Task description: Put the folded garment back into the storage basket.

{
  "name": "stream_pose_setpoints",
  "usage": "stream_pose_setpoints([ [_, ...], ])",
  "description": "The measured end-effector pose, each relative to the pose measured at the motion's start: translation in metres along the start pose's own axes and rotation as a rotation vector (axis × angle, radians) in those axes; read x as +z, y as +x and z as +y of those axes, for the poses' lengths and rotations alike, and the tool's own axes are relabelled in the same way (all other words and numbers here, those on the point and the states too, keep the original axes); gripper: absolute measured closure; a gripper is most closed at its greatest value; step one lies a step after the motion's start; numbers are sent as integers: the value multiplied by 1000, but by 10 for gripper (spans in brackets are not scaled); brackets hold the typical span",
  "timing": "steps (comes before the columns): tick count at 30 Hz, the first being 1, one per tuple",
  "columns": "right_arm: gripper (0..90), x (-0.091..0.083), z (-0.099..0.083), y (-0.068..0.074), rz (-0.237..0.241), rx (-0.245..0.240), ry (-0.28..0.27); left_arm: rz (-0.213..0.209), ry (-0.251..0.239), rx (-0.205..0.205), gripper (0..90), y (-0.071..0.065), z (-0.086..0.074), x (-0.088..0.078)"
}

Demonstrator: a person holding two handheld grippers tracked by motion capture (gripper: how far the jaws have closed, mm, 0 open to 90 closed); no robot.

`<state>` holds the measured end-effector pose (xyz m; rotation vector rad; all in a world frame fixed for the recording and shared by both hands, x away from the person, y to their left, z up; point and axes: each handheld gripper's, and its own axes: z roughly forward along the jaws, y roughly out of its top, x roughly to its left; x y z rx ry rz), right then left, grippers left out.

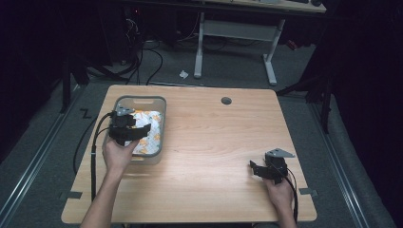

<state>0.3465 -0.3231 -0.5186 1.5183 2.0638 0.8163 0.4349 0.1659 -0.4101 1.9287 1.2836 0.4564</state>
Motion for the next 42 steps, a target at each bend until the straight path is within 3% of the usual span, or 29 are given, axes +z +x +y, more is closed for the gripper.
stream_pose_setpoints([
  [15, 274, 0, 0, 0, 0, 0, 0, -49, -14, 22, 369, -18, -10, -2],
  [24, 273, 0, 0, 0, 0, 0, 0, -55, -8, 19, 369, -25, -13, 1],
  [32, 274, 0, 0, 0, 0, 0, 0, -100, -16, 38, 369, -39, -15, 1],
  [42, 273, 0, 0, 0, 0, 0, 0, -102, -13, 67, 368, -49, -16, 1],
])
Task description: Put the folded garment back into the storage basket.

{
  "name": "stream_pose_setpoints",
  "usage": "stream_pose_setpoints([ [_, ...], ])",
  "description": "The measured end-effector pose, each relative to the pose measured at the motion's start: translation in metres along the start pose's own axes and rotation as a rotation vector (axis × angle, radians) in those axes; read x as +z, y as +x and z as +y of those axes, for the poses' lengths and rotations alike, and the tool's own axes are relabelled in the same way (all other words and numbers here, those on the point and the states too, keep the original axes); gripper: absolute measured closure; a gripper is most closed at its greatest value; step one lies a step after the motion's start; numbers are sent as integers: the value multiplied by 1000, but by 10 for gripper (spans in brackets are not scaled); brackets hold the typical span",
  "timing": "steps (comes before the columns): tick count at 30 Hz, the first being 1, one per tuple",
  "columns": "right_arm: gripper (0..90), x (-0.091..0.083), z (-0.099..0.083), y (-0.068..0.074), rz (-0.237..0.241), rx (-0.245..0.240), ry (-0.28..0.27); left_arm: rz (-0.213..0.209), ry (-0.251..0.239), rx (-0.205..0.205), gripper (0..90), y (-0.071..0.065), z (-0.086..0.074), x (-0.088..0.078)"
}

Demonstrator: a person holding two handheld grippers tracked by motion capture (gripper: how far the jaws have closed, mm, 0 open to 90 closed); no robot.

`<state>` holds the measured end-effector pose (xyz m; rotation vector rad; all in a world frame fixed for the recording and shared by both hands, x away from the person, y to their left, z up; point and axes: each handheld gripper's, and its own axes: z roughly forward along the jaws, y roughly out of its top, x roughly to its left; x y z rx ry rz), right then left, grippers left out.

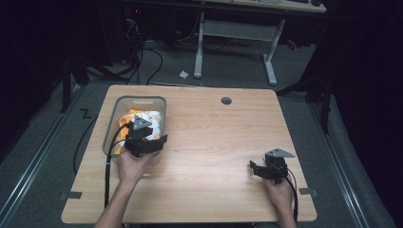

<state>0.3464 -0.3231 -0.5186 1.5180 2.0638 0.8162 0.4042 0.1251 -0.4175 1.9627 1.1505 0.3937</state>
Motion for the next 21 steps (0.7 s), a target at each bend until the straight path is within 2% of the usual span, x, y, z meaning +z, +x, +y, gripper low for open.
stream_pose_setpoints([
  [6, 274, 0, 0, 0, 0, 0, 0, -12, -5, 11, 368, -6, 0, -2],
  [21, 274, 0, 0, 0, 0, 1, 0, -76, 9, 54, 370, -29, 0, 3],
])
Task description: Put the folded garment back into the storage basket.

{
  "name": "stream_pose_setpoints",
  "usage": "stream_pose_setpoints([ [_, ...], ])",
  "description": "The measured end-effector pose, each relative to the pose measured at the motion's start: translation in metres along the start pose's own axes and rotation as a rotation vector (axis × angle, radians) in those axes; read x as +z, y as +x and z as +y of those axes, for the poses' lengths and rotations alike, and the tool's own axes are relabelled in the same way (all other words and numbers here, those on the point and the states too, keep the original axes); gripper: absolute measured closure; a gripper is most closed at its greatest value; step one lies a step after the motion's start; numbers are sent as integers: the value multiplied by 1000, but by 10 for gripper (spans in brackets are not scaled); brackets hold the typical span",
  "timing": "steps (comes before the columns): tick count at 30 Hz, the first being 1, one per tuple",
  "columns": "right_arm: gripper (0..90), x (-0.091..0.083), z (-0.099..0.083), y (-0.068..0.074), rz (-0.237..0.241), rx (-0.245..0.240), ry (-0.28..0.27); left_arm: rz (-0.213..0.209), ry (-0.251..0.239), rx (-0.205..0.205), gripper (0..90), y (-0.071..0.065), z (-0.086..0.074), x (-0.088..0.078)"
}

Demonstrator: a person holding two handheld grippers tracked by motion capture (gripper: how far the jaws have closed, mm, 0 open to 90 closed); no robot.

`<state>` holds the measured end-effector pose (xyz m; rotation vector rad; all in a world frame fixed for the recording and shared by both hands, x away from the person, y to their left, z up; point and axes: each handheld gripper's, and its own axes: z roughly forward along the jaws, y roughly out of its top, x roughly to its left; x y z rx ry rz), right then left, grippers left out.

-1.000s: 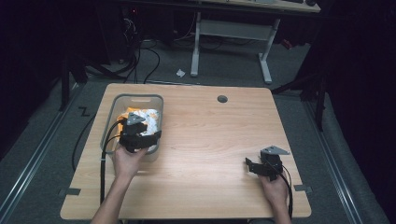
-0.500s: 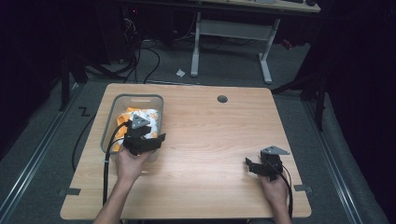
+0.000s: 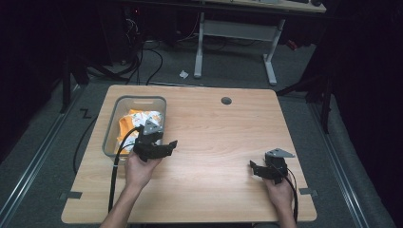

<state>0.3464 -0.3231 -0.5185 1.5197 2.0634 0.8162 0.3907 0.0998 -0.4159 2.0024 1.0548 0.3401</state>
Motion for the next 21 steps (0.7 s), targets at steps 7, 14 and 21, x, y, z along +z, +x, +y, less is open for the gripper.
stream_pose_setpoints([
  [7, 274, 0, 0, 0, 0, -1, 0, -14, 7, 16, 370, -6, -1, 0],
  [14, 274, 0, 0, 0, 0, -1, 0, -48, 16, 29, 369, -15, -2, 6],
  [21, 273, 0, 0, 0, 0, -2, -1, -86, 21, 55, 369, -28, 0, 12],
])
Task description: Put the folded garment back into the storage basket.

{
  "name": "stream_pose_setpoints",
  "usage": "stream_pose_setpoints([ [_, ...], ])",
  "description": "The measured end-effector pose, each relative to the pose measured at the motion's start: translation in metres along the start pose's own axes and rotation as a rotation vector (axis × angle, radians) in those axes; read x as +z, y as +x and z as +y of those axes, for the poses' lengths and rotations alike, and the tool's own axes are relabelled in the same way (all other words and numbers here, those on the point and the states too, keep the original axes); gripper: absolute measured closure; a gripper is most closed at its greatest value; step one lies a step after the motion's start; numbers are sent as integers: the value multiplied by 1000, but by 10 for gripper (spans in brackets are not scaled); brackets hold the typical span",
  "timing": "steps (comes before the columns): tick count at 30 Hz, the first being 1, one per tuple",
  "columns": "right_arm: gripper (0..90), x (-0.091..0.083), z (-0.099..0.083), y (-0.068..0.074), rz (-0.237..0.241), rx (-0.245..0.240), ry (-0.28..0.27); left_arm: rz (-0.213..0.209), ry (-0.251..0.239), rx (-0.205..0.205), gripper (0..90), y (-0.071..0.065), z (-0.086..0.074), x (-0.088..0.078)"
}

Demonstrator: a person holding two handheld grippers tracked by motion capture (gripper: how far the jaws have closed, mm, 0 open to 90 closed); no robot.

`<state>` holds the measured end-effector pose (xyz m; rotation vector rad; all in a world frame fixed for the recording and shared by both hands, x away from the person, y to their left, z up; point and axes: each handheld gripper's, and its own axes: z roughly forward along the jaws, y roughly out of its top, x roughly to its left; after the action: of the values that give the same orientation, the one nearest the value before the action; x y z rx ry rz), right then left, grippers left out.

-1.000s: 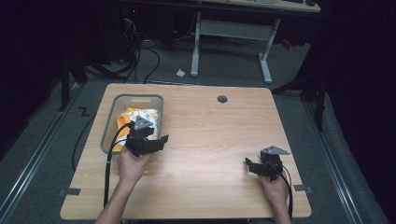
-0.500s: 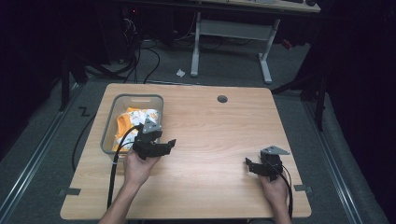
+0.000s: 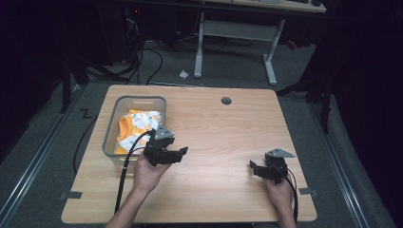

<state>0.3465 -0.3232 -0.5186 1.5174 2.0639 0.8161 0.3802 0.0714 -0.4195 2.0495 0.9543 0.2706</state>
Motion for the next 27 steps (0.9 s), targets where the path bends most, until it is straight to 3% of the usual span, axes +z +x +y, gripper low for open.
stream_pose_setpoints([
  [12, 274, 0, 0, 0, 0, 0, 0, -46, 18, 12, 369, -11, 1, 15],
  [19, 274, 0, 0, 0, 0, 0, 0, -73, -11, -14, 369, -13, 3, 19],
  [27, 274, 0, 0, 0, 0, 0, 0, -95, 2, -12, 369, -18, 4, 30],
])
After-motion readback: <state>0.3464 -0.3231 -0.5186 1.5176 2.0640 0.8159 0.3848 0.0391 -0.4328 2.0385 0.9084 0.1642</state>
